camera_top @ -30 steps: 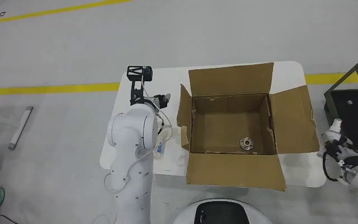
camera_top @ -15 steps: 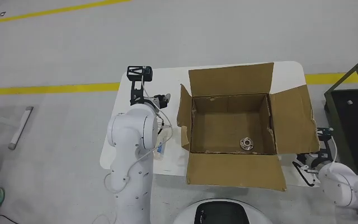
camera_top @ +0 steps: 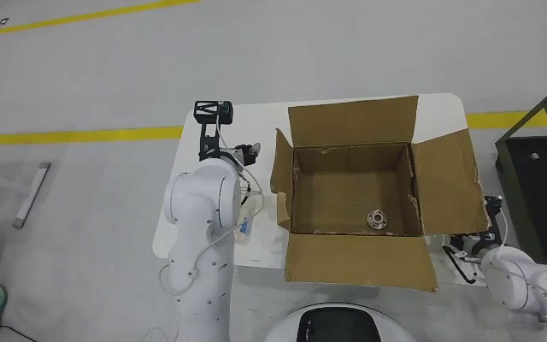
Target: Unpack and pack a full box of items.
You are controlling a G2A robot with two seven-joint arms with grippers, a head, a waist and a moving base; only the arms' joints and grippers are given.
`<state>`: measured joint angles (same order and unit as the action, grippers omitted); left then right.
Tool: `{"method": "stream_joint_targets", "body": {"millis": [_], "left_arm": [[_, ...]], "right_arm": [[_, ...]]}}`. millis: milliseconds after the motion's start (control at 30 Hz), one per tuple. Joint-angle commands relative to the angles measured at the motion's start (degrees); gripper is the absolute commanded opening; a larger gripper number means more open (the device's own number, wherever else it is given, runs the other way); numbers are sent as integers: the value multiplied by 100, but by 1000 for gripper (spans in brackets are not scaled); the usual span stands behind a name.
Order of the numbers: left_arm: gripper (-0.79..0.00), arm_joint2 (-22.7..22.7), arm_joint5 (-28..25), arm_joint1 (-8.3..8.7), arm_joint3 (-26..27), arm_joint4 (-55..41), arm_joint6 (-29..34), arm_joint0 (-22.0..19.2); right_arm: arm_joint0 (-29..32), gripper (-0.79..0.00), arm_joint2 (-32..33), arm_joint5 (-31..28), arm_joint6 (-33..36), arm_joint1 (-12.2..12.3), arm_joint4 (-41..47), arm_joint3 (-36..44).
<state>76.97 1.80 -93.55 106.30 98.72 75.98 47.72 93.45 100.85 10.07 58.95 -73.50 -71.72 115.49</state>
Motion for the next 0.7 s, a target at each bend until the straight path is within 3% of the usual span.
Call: {"method": "stream_joint_targets", "body": {"millis": [0, 233, 267, 300, 367, 400, 467, 667], "left_arm": [[0, 0, 0, 0, 0, 0, 0, 0], [0, 0, 0, 0, 0, 0, 0, 0], [0, 0, 0, 0, 0, 0, 0, 0], [0, 0, 0, 0, 0, 0, 0, 0], [0, 0, 0, 0, 0, 0, 0, 0], [0, 0, 0, 0, 0, 0, 0, 0], [0, 0, 0, 0, 0, 0, 0, 0], [0, 0, 0, 0, 0, 0, 0, 0]], "right_arm": [[21, -234, 15, 33, -44, -1, 23, 3], [40, -225, 289, 411, -372, -20, 397, 282], [69, -265, 423, 569, -497, -34, 624, 372], [101, -376, 595, 734, -670, -47, 833, 477], [157, -449, 908, 1127, -1074, -76, 1096, 706], [136, -536, 1063, 1421, -1317, -105, 1372, 842], [131, -785, 1289, 1917, -1809, -156, 1716, 1026], [57, -785, 1267, 2202, -3136, -252, 2148, 1575]]}}
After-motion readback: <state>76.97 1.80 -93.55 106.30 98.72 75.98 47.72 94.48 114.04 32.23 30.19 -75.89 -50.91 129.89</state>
